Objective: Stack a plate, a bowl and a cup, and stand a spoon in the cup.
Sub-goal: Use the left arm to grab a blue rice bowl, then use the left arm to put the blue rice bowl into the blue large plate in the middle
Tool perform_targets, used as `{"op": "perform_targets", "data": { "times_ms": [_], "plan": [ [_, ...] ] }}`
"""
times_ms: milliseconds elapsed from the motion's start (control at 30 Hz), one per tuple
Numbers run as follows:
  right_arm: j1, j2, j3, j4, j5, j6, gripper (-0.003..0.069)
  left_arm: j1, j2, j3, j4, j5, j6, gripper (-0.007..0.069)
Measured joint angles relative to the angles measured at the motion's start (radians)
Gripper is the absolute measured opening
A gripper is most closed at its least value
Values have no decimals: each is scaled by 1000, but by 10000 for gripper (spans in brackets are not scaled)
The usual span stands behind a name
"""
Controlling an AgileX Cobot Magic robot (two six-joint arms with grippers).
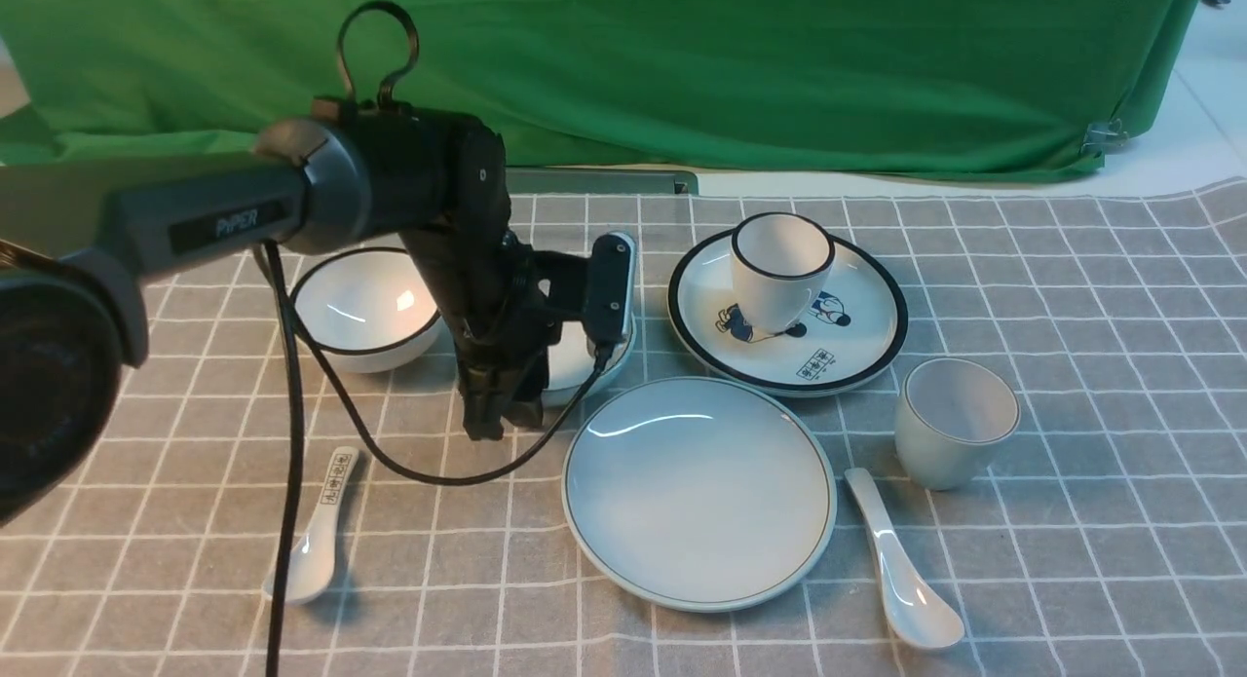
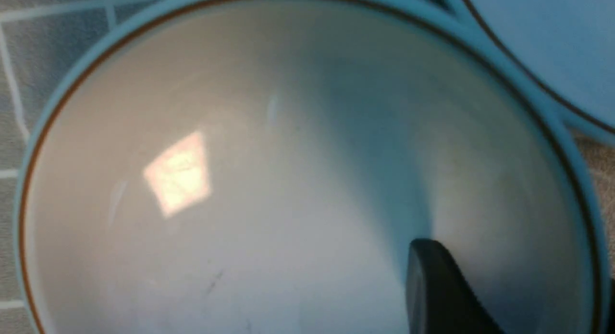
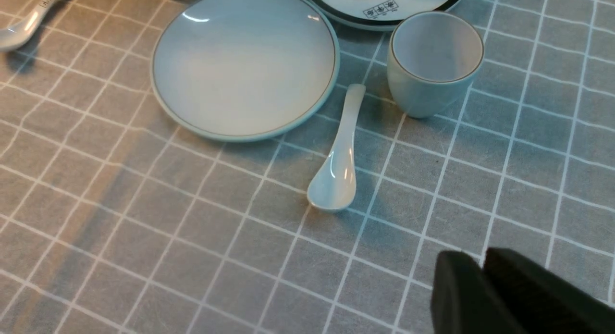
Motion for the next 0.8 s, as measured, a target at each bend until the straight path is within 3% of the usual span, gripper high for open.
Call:
{"op": "perform_targets", "data": {
  "times_ms": [133, 533, 800],
  "plan": [
    [0, 0, -1, 1, 17, 0, 114, -1, -23, -13, -4, 11, -6, 63],
    [0, 0, -3, 1, 38, 0, 123, -18, -160, 7, -35, 182, -264, 39],
    [0, 0, -3, 2, 27, 0, 123, -242, -312, 194, -30, 127, -370, 39]
  ]
}}
